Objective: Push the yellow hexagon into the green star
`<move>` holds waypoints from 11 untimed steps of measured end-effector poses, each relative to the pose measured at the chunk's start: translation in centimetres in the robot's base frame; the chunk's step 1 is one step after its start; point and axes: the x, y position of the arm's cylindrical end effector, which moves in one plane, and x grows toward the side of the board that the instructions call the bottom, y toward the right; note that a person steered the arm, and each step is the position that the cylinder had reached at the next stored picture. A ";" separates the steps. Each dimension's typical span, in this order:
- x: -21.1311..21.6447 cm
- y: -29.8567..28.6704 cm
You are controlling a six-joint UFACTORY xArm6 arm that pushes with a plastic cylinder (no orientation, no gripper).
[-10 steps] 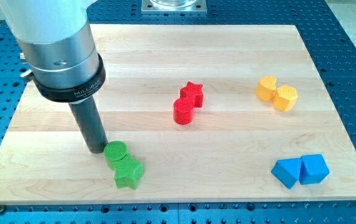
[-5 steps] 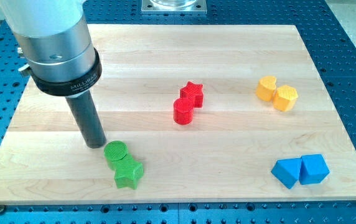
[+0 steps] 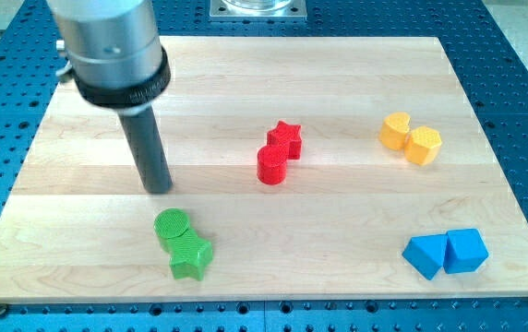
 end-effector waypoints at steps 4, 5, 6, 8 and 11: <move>-1.0 39.3; -6.1 38.5; -6.9 36.5; -5.6 25.6; 2.5 17.8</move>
